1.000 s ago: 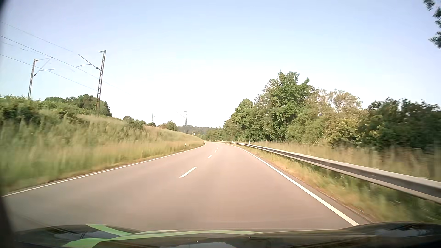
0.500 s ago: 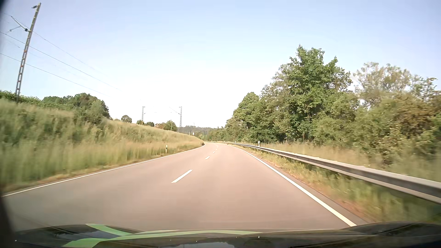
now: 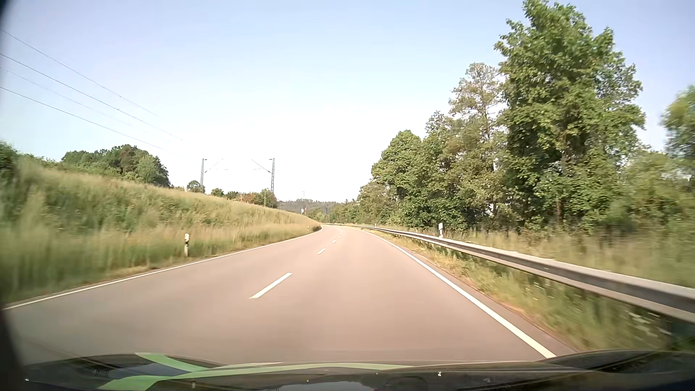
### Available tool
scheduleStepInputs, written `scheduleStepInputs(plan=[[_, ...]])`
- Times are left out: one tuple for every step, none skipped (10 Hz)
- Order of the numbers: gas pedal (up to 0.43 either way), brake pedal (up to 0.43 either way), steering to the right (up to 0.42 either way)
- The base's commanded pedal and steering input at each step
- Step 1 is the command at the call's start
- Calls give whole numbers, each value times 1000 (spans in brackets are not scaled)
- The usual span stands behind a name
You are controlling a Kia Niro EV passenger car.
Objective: Follow the waypoints while adhering to traffic rules and regulations
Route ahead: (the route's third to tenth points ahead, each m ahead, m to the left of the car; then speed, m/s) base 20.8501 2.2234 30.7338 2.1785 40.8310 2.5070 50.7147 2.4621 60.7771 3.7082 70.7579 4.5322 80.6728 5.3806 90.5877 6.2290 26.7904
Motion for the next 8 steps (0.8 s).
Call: scheduleStepInputs(plan=[[157, 0, -7], [157, 0, -7], [157, 0, -7], [157, 0, -8], [157, 0, -9], [169, 0, -10], [169, 0, -11], [177, 0, -10]])
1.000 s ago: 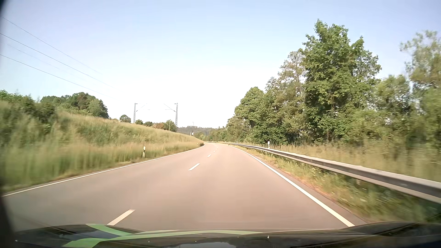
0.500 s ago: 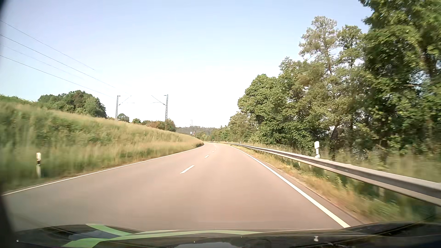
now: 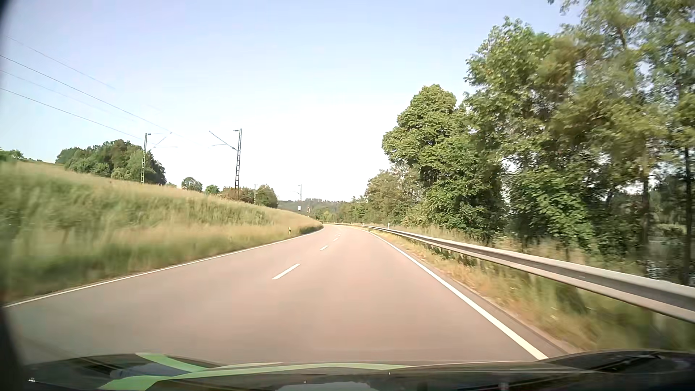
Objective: Follow the waypoints while adhering to traffic rules and regulations
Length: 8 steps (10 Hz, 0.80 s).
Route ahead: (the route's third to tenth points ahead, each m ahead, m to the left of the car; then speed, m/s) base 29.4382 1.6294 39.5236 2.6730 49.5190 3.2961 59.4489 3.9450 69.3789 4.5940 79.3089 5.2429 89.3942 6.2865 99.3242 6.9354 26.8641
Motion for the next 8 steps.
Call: scheduleStepInputs(plan=[[177, 0, -11], [177, 0, -11], [157, 0, -11], [130, 0, -10], [130, 0, -11], [130, 0, -11], [130, 0, -11], [130, 0, -10]])
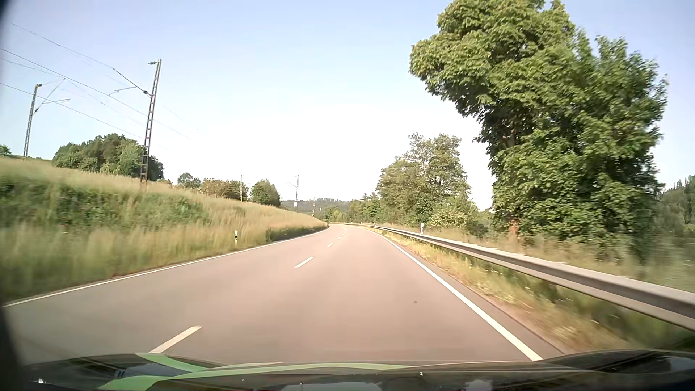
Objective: Follow the waypoints while adhering to traffic rules and regulations
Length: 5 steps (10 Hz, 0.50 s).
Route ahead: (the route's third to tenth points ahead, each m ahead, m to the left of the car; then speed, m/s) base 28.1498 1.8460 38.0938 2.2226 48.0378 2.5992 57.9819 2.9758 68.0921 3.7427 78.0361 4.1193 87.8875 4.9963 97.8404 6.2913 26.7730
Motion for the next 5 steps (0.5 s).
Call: scheduleStepInputs(plan=[[130, 0, -10], [138, 0, -9], [138, 0, -9], [138, 0, -9], [157, 0, -9]])
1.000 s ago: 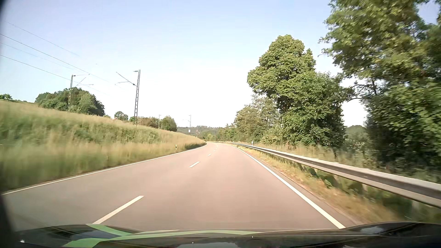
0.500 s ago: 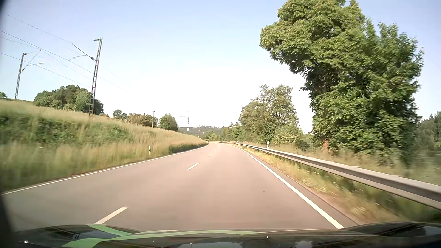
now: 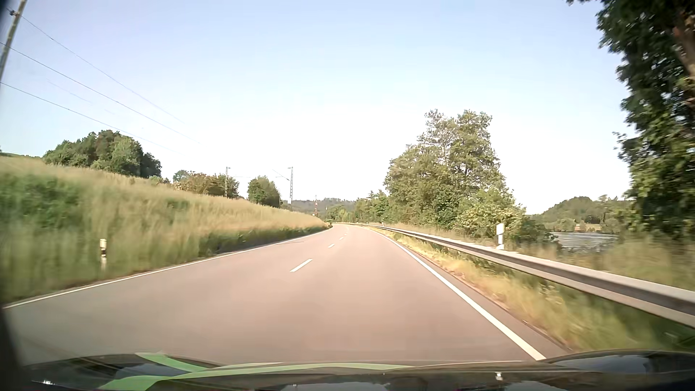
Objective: Follow the waypoints while adhering to traffic rules and regulations
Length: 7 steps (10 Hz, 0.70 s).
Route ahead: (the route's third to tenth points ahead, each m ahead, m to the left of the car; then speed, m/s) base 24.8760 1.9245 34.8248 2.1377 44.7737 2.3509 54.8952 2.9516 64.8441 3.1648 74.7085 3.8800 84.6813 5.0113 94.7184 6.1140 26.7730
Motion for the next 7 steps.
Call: scheduleStepInputs(plan=[[157, 0, -9], [157, 0, -9], [157, 0, -8], [157, 0, -8], [157, 0, -8], [157, 0, -8], [157, 0, -8]])
